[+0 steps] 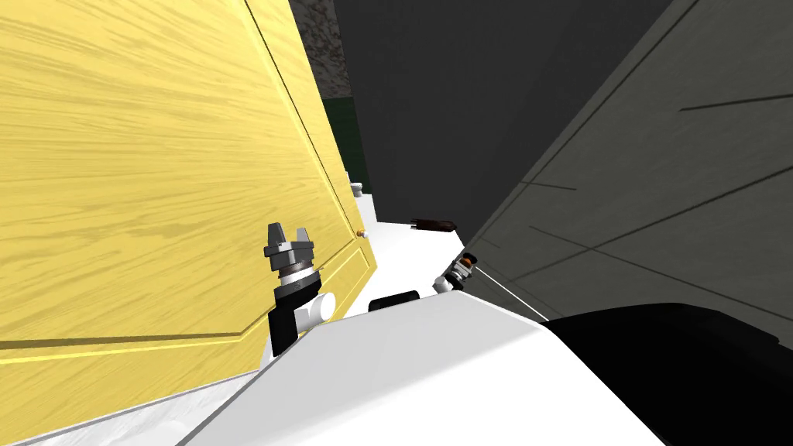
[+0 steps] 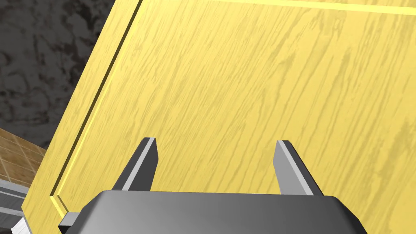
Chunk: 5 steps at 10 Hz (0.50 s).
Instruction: Push the door open
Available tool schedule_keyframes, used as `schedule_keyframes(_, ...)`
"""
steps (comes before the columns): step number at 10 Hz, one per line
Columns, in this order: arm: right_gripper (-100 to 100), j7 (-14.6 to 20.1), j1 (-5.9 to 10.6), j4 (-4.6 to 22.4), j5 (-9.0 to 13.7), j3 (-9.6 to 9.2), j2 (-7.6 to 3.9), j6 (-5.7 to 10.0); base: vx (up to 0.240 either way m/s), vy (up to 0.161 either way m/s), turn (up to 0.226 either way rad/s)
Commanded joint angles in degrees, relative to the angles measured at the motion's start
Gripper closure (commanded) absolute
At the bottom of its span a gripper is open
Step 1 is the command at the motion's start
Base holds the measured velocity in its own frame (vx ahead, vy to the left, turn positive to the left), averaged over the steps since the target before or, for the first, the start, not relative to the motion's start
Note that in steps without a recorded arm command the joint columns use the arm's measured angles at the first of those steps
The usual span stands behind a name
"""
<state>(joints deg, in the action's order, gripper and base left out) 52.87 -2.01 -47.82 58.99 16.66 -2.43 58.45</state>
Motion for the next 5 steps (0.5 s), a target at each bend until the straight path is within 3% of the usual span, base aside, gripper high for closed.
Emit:
schedule_keyframes(1,100,-0.86,-0.08,-0.77,0.94,1.33,-0.62,0.76,0.203,-0.136,-0.075)
schedule_keyframes(5,100,-1.60,-0.26,-0.74,3.06,3.60,-0.74,1.67,0.167,-0.129,-0.055)
